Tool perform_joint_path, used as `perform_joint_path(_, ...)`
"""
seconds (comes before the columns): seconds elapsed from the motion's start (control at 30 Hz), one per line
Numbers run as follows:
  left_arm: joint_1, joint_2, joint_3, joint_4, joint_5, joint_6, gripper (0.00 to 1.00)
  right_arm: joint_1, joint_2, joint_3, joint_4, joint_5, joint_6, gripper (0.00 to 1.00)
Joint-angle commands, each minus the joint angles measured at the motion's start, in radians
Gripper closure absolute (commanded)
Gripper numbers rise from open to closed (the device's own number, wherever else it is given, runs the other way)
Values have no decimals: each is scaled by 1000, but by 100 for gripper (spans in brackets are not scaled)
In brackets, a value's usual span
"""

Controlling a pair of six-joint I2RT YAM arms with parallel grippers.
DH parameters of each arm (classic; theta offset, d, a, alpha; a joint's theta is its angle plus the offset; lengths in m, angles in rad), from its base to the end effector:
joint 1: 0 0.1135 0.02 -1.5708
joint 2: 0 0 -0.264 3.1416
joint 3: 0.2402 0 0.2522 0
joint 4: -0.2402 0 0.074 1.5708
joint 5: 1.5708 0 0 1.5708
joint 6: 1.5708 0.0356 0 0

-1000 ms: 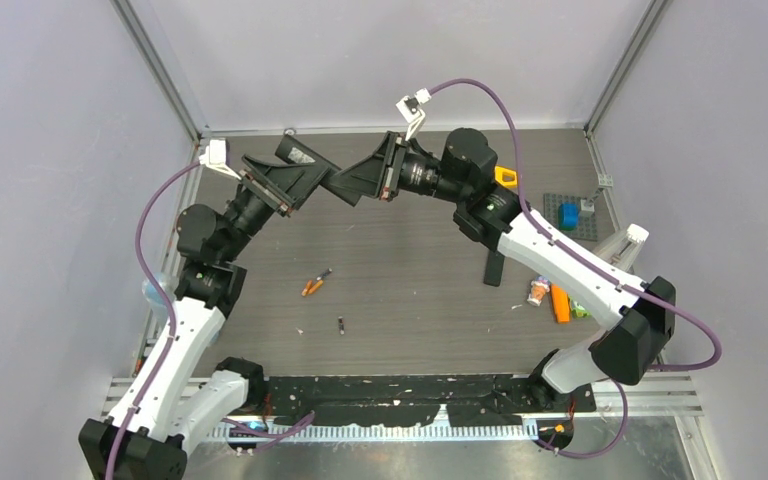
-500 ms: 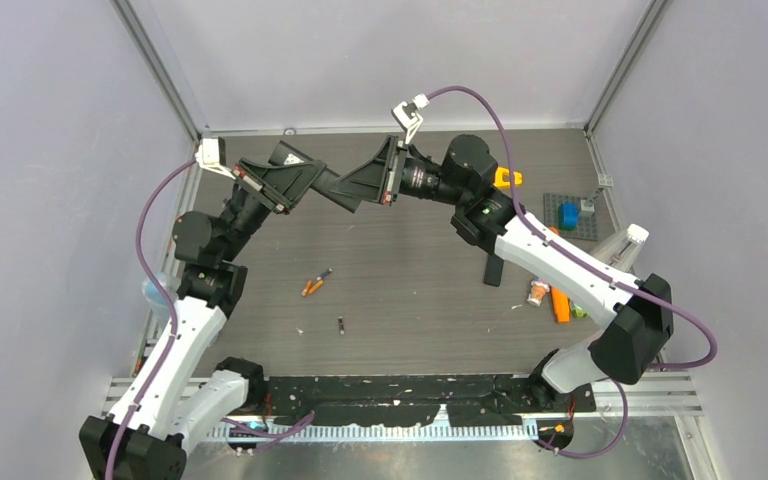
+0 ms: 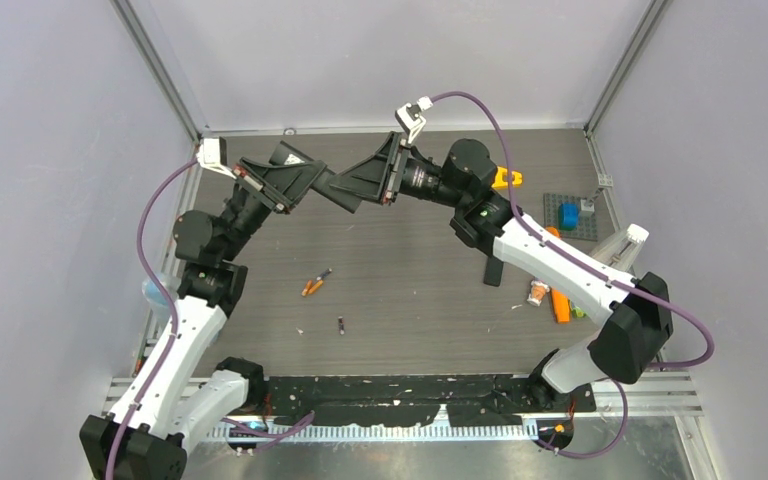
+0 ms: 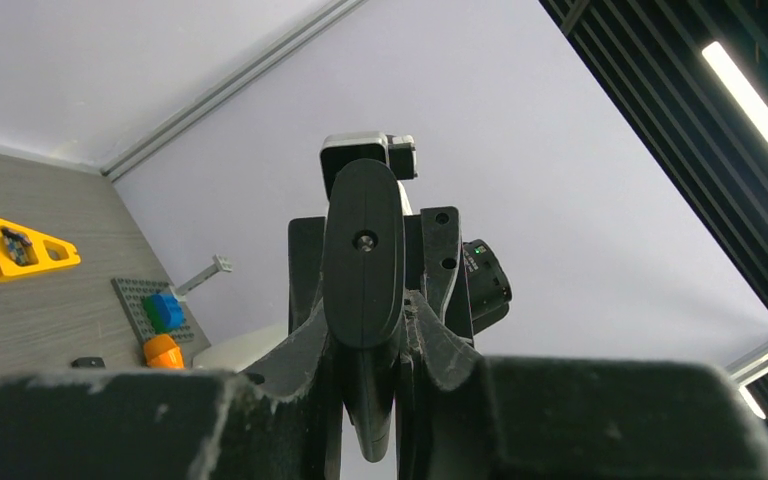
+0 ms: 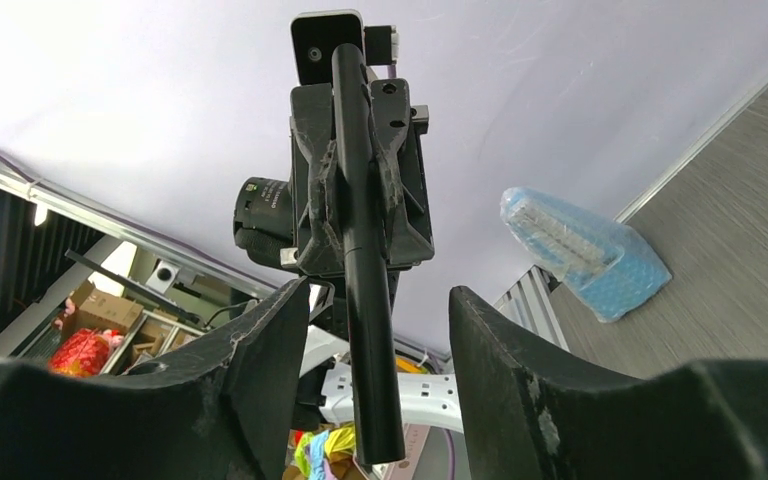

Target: Load the batteries into the remote control

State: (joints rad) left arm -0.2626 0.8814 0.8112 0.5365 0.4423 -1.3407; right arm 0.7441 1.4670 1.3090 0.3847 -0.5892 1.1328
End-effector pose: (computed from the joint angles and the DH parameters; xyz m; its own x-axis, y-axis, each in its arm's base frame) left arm 0.1848 -0.0655 0.4076 -0.4889 -0.7798 -0.3911 0.5605 0.0628 -0.8258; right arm 0.2404 0.2482 0.4201 -0.8006 0.2864 -0.5264 -0.5575 -0.0340 0.8295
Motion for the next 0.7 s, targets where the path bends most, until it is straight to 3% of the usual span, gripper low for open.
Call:
perform_joint_path(0.0, 2, 6, 22, 39, 3, -35, 100, -1, 16, 26, 51, 8, 26, 41)
perform_joint_path(0.13, 2, 9, 20, 55, -12, -58, 100, 3, 28, 38, 16, 2, 16, 43)
perform_joint_path(0.27, 2, 16, 17, 79, -25, -80, 100, 3, 32, 41, -64, 7, -9, 53)
perform_joint_path(0.5, 2, 8, 11, 123, -102, -121, 100, 1, 20, -52, -45, 14, 0, 74)
perform_joint_path(0.67, 2, -16, 8, 114, -193, -122, 100, -4, 16, -103, 1, 7, 15, 81)
